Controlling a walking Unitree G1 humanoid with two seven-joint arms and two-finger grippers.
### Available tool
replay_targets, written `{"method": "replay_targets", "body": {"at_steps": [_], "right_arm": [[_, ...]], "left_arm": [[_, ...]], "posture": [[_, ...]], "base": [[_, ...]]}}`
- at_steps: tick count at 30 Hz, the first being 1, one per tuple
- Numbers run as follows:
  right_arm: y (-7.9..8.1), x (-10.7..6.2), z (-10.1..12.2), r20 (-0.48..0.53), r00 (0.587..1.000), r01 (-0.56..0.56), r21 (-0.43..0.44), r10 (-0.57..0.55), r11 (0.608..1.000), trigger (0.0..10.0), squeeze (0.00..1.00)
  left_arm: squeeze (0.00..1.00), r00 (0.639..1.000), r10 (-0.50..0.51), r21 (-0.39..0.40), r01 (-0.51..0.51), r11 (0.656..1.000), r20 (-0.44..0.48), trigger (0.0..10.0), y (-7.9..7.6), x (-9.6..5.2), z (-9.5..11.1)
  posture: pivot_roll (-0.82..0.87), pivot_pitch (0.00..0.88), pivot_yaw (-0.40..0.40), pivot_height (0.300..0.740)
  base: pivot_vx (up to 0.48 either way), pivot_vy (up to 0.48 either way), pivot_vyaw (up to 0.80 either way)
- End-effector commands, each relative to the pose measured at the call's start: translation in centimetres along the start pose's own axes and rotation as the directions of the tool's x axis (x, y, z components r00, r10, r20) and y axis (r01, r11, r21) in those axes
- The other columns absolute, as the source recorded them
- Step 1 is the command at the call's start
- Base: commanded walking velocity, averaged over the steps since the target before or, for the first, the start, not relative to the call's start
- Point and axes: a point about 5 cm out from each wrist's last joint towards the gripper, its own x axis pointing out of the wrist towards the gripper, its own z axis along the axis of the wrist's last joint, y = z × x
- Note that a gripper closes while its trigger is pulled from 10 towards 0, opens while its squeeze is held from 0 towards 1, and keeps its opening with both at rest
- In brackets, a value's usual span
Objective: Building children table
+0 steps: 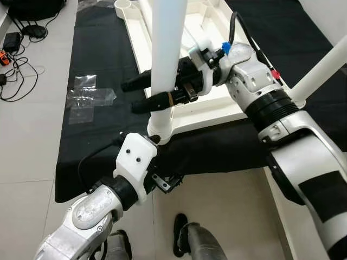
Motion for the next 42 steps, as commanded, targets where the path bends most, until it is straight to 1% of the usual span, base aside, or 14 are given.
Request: {"method": "replay_targets", "body": {"at_steps": [1, 5, 9, 17, 20, 22, 25, 31, 33, 34, 37, 38, 39, 42], "right_arm": [[0.7, 0.2, -3.4, -0.057, 0.998, -0.003, 0.150, 0.012, 0.989, 10.0, 0.00], [0.7, -0.3, -4.5, -0.062, 0.997, 0.062, 0.177, -0.052, 0.982, 10.0, 0.00], [0.9, -0.5, -4.8, -0.054, 0.997, 0.067, 0.175, -0.058, 0.982, 10.0, 0.00], [0.6, -0.1, -5.2, -0.105, 0.989, 0.119, 0.159, -0.103, 0.980, 10.0, 0.00], [0.2, 0.0, -5.5, -0.152, 0.974, 0.193, 0.149, -0.170, 0.970, 10.0, 0.00], [-0.2, -0.1, -5.8, -0.170, 0.951, 0.280, 0.128, -0.257, 0.952, 10.0, 0.00], [-0.4, -0.3, -5.9, -0.169, 0.941, 0.316, 0.117, -0.295, 0.942, 10.0, 0.00], [-0.2, -1.3, -6.3, -0.155, 0.920, 0.381, 0.140, -0.360, 0.914, 10.0, 0.00], [0.0, -1.8, -6.9, -0.164, 0.900, 0.428, 0.152, -0.404, 0.891, 10.0, 0.00], [0.0, -1.8, -6.9, -0.164, 0.900, 0.428, 0.152, -0.404, 0.891, 10.0, 0.00], [0.0, -2.4, -7.7, -0.193, 0.856, 0.510, 0.156, -0.480, 0.846, 10.0, 0.00], [0.0, -2.4, -7.7, -0.193, 0.856, 0.510, 0.156, -0.480, 0.846, 10.0, 0.00], [0.0, -2.5, -7.9, -0.203, 0.840, 0.535, 0.156, -0.504, 0.830, 10.0, 0.00], [-0.8, -2.9, -8.1, -0.252, 0.745, 0.660, 0.146, -0.618, 0.737, 10.0, 0.00]], "left_arm": [[0.00, 1.000, -0.003, -0.009, 0.003, 1.000, -0.003, 10.0, -0.3, -0.1, -0.2], [0.00, 1.000, 0.000, -0.007, 0.000, 1.000, -0.001, 10.0, -0.2, 0.0, -0.2], [0.00, 1.000, 0.005, -0.004, -0.005, 1.000, 0.000, 10.0, -0.1, -0.1, -0.2], [0.00, 0.999, 0.037, 0.010, -0.037, 0.999, 0.005, 10.0, 0.6, -0.1, 0.0], [0.00, 0.999, 0.052, 0.018, -0.053, 0.998, 0.010, 10.0, 0.9, 0.0, 0.1], [0.00, 0.998, 0.067, 0.029, -0.067, 0.997, 0.013, 10.0, 1.2, 0.0, 0.1], [0.00, 0.997, 0.074, 0.033, -0.075, 0.997, 0.014, 10.0, 1.4, 0.0, 0.1], [0.00, 0.996, 0.085, 0.043, -0.086, 0.995, 0.012, 10.0, 1.8, 0.0, 0.0], [0.00, 0.996, 0.091, 0.046, -0.092, 0.995, 0.013, 10.0, 1.9, 0.0, 0.1], [0.00, 0.996, 0.091, 0.046, -0.092, 0.995, 0.013, 10.0, 1.9, 0.0, 0.1], [0.00, 0.995, 0.095, 0.053, -0.096, 0.994, 0.017, 10.0, 2.1, 0.1, 0.1], [0.00, 0.995, 0.095, 0.053, -0.096, 0.994, 0.017, 10.0, 2.1, 0.1, 0.1], [0.00, 0.995, 0.098, 0.053, -0.098, 0.994, 0.019, 10.0, 2.1, 0.1, 0.1], [0.00, 0.995, 0.099, 0.055, -0.100, 0.993, 0.021, 10.0, 2.2, 0.1, 0.2]], "posture": [[0.09, 0.315, -0.114, 0.740], [0.09, 0.320, -0.116, 0.740], [0.09, 0.324, -0.114, 0.740], [0.09, 0.329, -0.109, 0.740], [0.09, 0.329, -0.109, 0.740], [0.09, 0.328, -0.111, 0.740], [0.09, 0.328, -0.111, 0.740], [0.09, 0.327, -0.108, 0.740], [0.09, 0.324, -0.103, 0.740], [0.09, 0.324, -0.103, 0.740], [0.09, 0.325, -0.101, 0.740], [0.09, 0.325, -0.101, 0.740], [0.09, 0.325, -0.100, 0.740], [0.09, 0.325, -0.098, 0.740]], "base": [[0.000, 0.000, 0.00], [0.000, 0.000, 0.00], [0.000, 0.000, 0.00], [0.000, 0.000, 0.00], [0.000, 0.000, 0.00], [0.000, 0.000, 0.00], [0.000, 0.000, 0.00], [0.000, 0.000, 0.00], [0.000, 0.000, 0.00], [0.000, 0.000, 0.00], [0.000, 0.000, 0.00], [0.000, 0.000, 0.00], [0.000, 0.000, 0.00], [0.000, 0.000, 0.00]]}}
